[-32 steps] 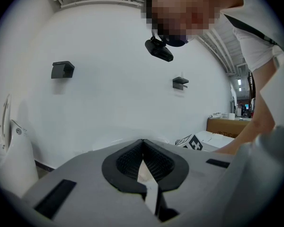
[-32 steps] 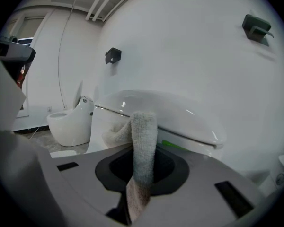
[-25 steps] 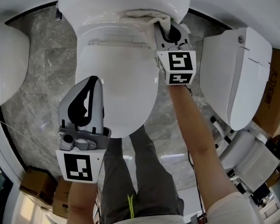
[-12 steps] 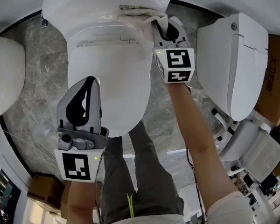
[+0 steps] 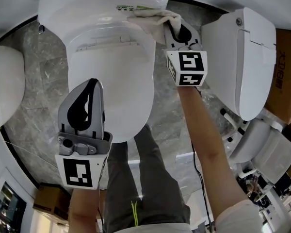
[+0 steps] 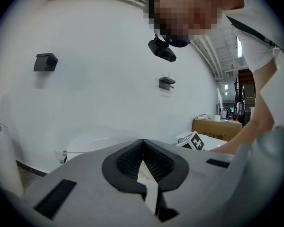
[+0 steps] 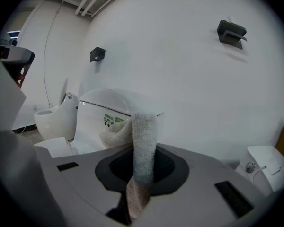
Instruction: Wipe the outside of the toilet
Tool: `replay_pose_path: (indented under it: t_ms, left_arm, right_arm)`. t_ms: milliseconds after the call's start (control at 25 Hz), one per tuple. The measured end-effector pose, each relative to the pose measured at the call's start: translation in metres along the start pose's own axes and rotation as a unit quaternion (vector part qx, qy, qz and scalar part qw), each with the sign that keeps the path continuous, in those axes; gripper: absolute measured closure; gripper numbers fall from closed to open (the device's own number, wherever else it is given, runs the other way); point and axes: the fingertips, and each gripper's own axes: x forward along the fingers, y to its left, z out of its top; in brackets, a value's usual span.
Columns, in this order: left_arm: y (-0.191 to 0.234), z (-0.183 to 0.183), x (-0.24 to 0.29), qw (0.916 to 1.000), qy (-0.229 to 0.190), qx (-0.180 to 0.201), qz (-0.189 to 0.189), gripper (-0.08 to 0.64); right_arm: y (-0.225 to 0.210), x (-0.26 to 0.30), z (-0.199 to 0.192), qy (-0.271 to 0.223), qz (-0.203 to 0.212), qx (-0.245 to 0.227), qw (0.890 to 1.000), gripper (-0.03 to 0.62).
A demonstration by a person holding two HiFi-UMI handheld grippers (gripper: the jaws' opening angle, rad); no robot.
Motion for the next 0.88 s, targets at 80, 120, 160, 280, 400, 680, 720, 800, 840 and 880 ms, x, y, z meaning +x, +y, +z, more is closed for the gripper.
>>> replay_pose_path:
  t_ms: [80, 120, 160, 280, 400, 680, 720, 800, 840, 880]
  left_arm:
    - [-0.004, 0.005, -0.001, 1.0, -0.001, 0.0, -0.006, 0.543]
    - [-0.006, 0.008, -0.002, 0.9999, -0.002, 0.002, -0.011, 0.543]
    - [-0.007, 0.012, -0.003, 0.9999, -0.003, 0.004, -0.016, 0.543]
    - [-0.008, 0.022, -0.008, 0.9996, -0.003, 0.012, -0.026, 0.543]
    - [-0.008, 0.029, -0.013, 0.9994, -0.004, 0.015, -0.03, 0.543]
    - [-0.011, 0.048, -0.027, 0.999, -0.008, 0.017, -0.04, 0.543]
    - [-0.011, 0.051, -0.029, 0.9989, -0.009, 0.017, -0.042, 0.543]
    - [-0.012, 0.057, -0.036, 0.9988, -0.008, 0.016, -0.045, 0.543]
    - [-0.011, 0.06, -0.04, 0.9988, -0.007, 0.015, -0.046, 0.543]
    - [-0.011, 0.064, -0.044, 0.9988, -0.007, 0.013, -0.046, 0.543]
  right_arm:
    - [-0.01, -0.008, -0.001, 0.003, -0.012, -0.001, 1.0, 0.522]
    - [-0.016, -0.012, -0.002, 0.005, -0.02, -0.001, 1.0, 0.522]
    - [-0.023, -0.017, -0.003, 0.008, -0.029, 0.0, 1.0, 0.522]
    - [-0.041, -0.031, -0.005, 0.015, -0.055, 0.004, 0.998, 0.522]
    - [-0.05, -0.044, -0.004, 0.019, -0.072, -0.002, 0.997, 0.522]
    - [-0.059, -0.073, -0.002, 0.029, -0.092, 0.003, 0.995, 0.522]
    - [-0.06, -0.078, -0.001, 0.031, -0.096, 0.009, 0.995, 0.522]
    - [-0.063, -0.092, -0.003, 0.037, -0.105, 0.029, 0.993, 0.522]
    - [-0.064, -0.1, -0.004, 0.041, -0.109, 0.043, 0.992, 0.522]
    - [-0.066, -0.109, -0.006, 0.045, -0.114, 0.057, 0.991, 0.522]
